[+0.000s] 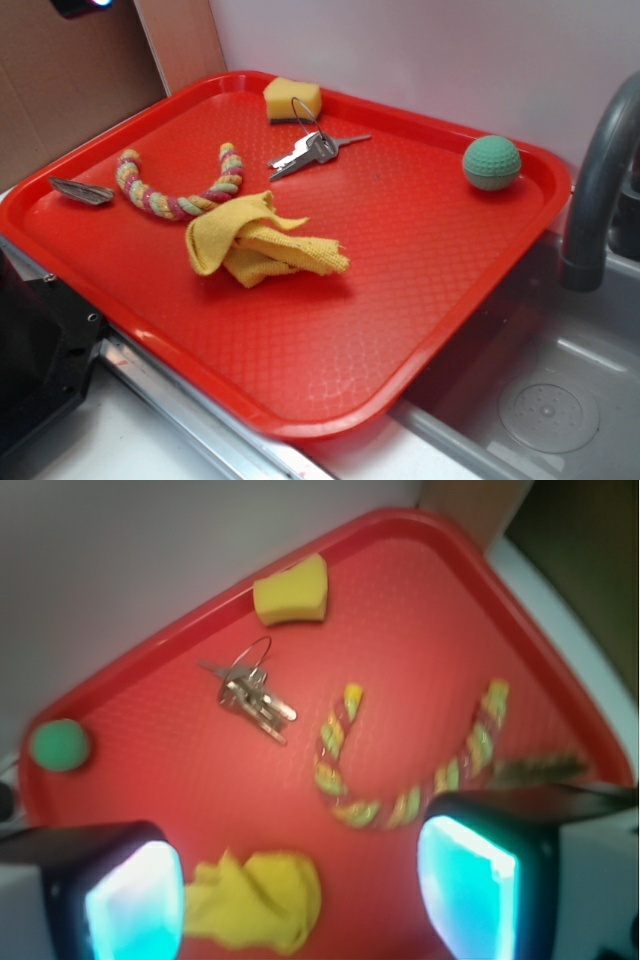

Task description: Grab the silver keys.

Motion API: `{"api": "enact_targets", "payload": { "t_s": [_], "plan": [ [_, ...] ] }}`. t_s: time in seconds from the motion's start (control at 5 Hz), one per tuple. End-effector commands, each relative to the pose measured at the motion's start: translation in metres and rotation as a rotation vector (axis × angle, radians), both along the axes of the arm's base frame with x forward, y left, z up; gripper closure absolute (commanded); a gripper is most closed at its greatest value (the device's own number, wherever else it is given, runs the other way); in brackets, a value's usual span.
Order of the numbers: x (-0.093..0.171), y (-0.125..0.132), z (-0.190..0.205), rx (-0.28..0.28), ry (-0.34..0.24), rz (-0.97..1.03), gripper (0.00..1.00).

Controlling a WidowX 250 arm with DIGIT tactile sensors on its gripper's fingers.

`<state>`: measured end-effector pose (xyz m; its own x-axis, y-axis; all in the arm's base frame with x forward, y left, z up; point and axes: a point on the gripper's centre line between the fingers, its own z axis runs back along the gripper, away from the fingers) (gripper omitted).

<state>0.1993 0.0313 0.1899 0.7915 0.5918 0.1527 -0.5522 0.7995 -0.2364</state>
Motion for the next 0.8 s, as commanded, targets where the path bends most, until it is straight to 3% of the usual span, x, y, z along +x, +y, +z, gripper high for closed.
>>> {"api": "enact_targets", "payload": {
  "t_s": [0.0,0.2,0.4,0.6],
  "plan": [
    [0.003,0.006,0.009,-0.001,-0.037,0.001,0.00],
    [0.003,0.006,0.009,-0.001,-0.037,0.001,0.00],
    [0.039,0.032,-0.029,0.073,0.051,0.031,0.00],
    [0.062,0.051,-0.057,0.086,-0.023,-0.003,0.00]
  ]
}}
